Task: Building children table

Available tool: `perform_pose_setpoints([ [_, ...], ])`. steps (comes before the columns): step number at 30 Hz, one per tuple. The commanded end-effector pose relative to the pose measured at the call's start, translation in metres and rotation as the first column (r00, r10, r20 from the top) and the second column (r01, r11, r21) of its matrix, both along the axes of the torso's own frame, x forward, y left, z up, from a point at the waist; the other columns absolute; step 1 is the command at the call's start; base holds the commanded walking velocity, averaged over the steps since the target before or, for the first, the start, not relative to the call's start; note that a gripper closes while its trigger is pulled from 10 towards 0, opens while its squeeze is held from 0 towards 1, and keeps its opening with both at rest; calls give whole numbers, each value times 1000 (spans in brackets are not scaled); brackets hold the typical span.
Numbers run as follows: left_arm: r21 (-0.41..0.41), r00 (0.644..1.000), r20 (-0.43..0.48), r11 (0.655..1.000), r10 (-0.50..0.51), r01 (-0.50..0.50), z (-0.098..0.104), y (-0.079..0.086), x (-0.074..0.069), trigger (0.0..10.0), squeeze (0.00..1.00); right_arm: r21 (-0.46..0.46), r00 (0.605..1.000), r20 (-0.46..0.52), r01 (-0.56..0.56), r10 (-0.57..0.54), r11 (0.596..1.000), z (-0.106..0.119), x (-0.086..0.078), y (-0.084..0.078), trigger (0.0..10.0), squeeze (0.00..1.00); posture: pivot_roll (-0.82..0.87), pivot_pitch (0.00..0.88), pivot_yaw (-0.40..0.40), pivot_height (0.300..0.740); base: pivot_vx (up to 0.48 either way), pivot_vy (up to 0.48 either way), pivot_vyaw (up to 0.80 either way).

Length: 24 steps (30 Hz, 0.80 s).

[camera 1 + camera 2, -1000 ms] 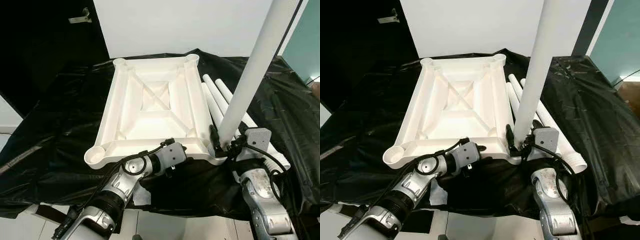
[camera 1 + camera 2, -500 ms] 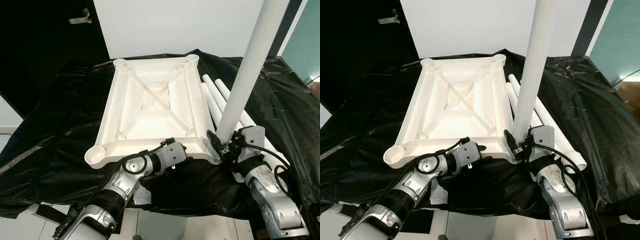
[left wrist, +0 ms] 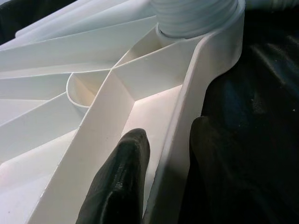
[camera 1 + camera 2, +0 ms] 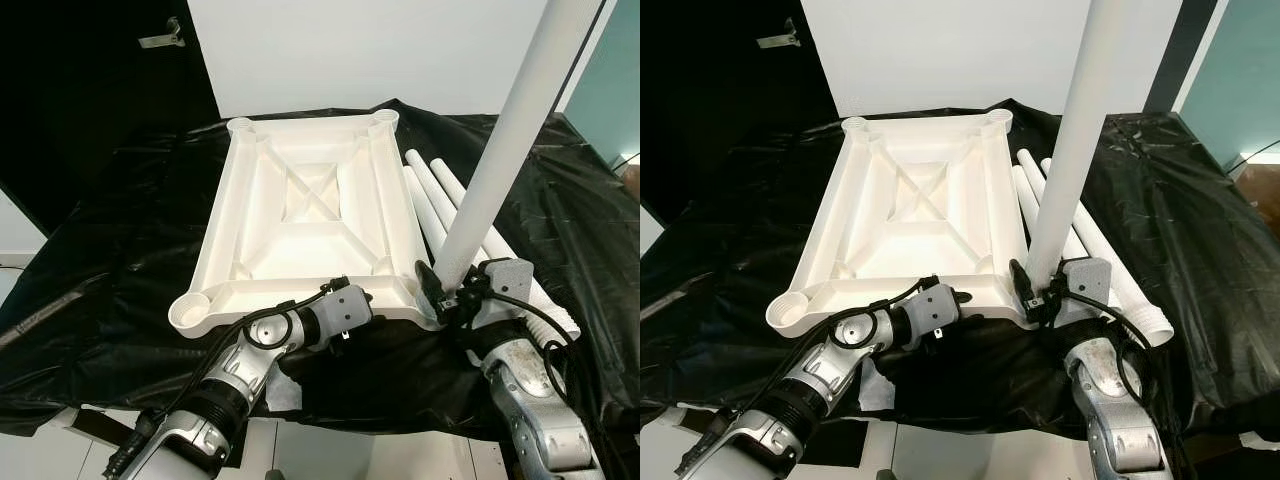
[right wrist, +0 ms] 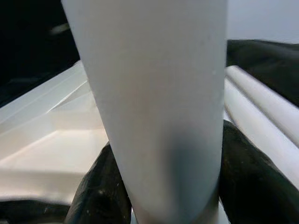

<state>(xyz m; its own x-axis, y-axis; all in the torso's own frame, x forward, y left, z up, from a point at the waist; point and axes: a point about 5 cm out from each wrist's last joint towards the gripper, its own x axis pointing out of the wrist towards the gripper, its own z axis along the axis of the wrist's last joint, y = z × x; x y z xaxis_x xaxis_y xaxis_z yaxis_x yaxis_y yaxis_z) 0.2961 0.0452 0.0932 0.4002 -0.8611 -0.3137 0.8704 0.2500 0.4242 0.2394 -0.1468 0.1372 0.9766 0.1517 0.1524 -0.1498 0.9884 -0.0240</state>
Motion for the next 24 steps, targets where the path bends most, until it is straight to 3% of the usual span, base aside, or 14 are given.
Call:
perform_pose_setpoints([
  [1, 75, 997, -80, 997, 21, -15, -20, 10, -5, 10000, 0, 47, 997, -47, 58, -56, 997, -16, -9, 6, 0, 0, -93, 43, 55, 740, 0, 0, 0],
  [7, 76, 997, -81, 997, 21, -14, -20, 11, -6, 10000, 0, 66, 990, -35, 141, -138, 988, -15, -2, -3, 0, 0, -88, 45, 59, 740, 0, 0, 0],
  [8, 79, 996, -86, 997, 19, -12, -22, 12, -7, 10000, 0, 105, 985, -25, 175, -173, 979, -11, 7, -1, 0, 0, -78, 50, 61, 740, 0, 0, 0],
  [14, 79, 996, -91, 997, 20, -13, -23, 12, -9, 10000, 0, 106, 989, -12, 149, -149, 983, -9, 15, 13, 0, 0, -64, 52, 58, 740, 0, 0, 0],
  [15, 79, 996, -91, 997, 24, -17, -23, 13, -9, 10000, 0, 87, 988, -12, 151, -151, 985, -9, 15, 13, 1294, 0, -62, 53, 54, 740, 0, 0, 0],
  [16, 79, 996, -91, 997, 24, -17, -23, 13, -9, 10000, 0, 87, 988, -12, 151, -151, 985, -9, 15, 13, 1294, 0, -62, 53, 54, 740, 0, 0, 0],
  [17, 79, 995, -91, 997, 29, -22, -23, 13, -9, 10000, 0, 58, 988, -7, 154, -153, 986, -10, 15, 13, 10000, 0, -62, 54, 52, 740, 0, 0, 0],
  [18, 80, 995, -92, 996, 32, -25, -24, 14, -9, 10000, 0, 43, 989, -7, 149, -149, 988, -11, 15, 13, 10000, 118, -64, 54, 50, 740, 0, 0, 0],
  [20, 80, 995, -93, 996, 35, -27, -24, 15, -10, 10000, 0, 33, 990, -8, 142, -142, 989, -12, 15, 13, 10000, 118, -64, 54, 50, 740, 0, 0, 0],
  [21, 80, 995, -94, 996, 35, -28, -25, 14, -10, 10000, 0, 33, 992, -6, 128, -128, 991, -12, 15, 12, 10000, 1000, -70, 54, 48, 740, 0, 0, 0],
  [24, 79, 995, -95, 996, 36, -28, -25, 14, -11, 10000, 0, 28, 996, 1, 87, -87, 996, -11, 14, 10, 10000, 1000, -70, 54, 48, 740, 0, 0, 0],
])
